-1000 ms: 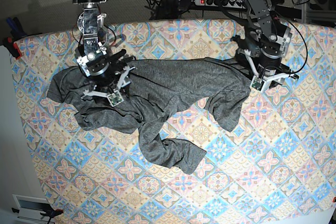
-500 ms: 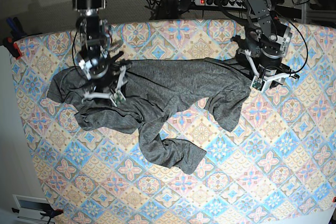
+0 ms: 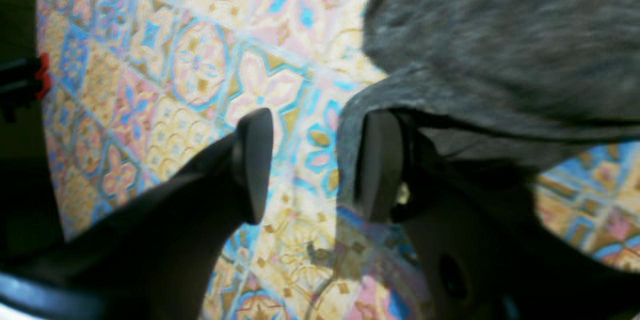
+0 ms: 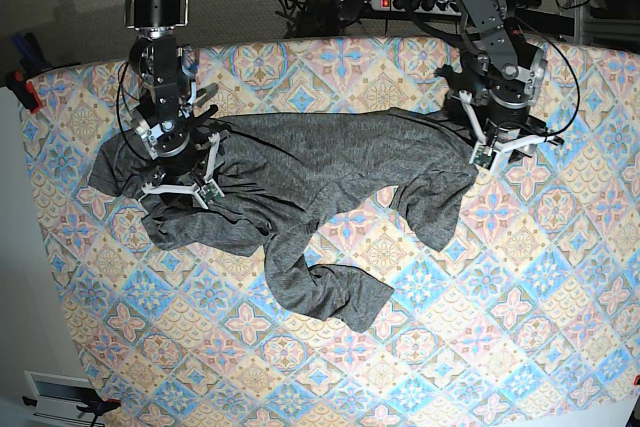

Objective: Layout the t-shirt on the table in an organized manner, then fold the t-shirt properly
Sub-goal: 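Release the shirt with both grippers and lift them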

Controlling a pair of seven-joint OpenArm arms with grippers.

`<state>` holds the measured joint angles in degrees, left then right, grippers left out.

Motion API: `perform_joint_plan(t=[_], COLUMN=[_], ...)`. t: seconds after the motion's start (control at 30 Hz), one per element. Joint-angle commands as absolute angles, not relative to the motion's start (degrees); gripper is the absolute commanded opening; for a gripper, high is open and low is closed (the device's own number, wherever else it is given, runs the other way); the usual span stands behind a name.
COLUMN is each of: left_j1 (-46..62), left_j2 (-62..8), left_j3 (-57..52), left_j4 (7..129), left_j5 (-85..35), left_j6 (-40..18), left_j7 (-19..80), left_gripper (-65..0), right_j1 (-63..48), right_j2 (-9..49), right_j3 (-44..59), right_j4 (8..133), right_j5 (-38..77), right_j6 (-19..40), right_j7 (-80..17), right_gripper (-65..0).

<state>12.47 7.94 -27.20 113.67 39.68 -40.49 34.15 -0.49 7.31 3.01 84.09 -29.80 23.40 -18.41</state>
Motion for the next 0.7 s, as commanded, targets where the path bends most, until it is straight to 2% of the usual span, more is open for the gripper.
perform_joint_plan(t=[0.0,0.33,0.67], left_j1=[12.26,12.26,12.26], left_j2=[7.87,9.00,9.00], left_j3=[-26.07,-24.75,-24.75], left_j4=[114.77,114.68,114.68], left_j5=[39.16,42.33,42.42], left_j6=[-40.00,-40.00,-40.00], left_j7=[33.01,33.01,33.01], left_gripper=[-37.8,-37.9,-37.9], right_j1=[0.48,0.48,3.30], right_j2=[8.22,10.15,10.42], right_j3=[3.30,3.30,2.24], right_j4=[86.20,91.21,84.79], right_j5=[-29.67,-29.67,-29.67], right_j6=[22.55,22.55,22.64], right_j7=[-17.36,-17.45,-17.10], right_gripper=[-37.3,-37.3,-37.3])
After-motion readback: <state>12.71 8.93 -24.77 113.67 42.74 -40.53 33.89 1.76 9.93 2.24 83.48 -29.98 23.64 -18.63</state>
